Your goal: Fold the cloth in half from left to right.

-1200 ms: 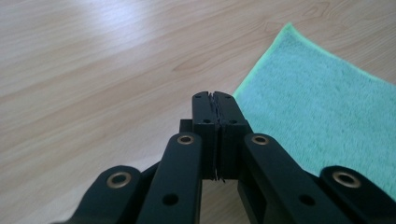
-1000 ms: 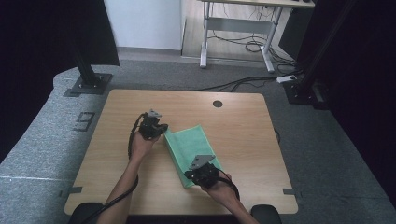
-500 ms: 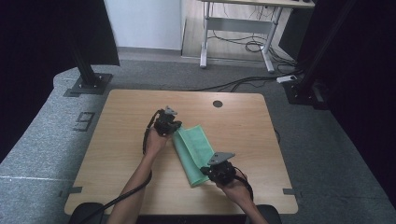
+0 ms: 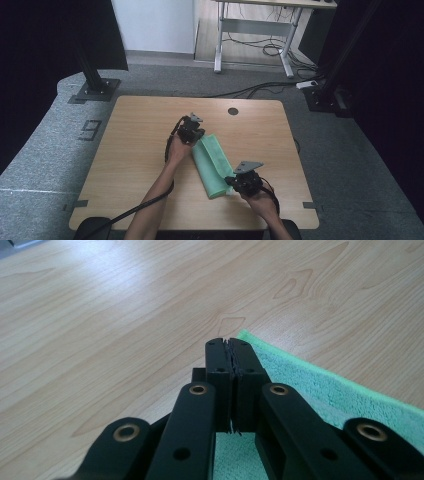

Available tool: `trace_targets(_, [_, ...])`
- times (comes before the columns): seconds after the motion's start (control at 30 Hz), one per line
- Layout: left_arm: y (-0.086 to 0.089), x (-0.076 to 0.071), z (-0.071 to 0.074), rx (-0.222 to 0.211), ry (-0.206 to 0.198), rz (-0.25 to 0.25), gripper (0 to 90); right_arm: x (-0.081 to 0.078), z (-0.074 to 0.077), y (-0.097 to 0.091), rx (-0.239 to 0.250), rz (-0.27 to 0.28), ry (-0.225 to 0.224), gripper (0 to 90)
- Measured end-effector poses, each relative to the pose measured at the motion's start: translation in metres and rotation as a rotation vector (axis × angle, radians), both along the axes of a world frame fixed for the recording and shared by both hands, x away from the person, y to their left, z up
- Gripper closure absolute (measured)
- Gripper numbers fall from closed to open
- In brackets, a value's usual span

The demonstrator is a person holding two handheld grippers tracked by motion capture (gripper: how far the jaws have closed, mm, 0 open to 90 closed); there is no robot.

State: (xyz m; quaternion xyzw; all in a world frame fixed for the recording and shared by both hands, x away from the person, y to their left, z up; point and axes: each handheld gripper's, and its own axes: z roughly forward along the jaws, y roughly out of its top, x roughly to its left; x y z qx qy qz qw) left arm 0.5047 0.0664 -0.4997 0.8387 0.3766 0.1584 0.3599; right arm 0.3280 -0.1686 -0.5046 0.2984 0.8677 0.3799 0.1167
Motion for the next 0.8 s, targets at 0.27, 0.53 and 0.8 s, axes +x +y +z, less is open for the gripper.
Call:
trace_targets(0.27, [-0.013,0.005,-0.017,0.025,0.027,-0.001,87.0,0.004,-0.011,-0.006,-0.022,-0.024,0.029,86.7])
trace_targets(0.53, [-0.012,0.006,-0.018,0.032,-0.003,0.023,61.6,0.007,-0.013,-0.012,-0.033,-0.054,0.021,77.4])
trace_targets(0.8, [-0.006,0.003,0.001,0.01,-0.045,0.042,37.7,0.013,-0.007,-0.025,-0.045,-0.143,-0.016,57.4])
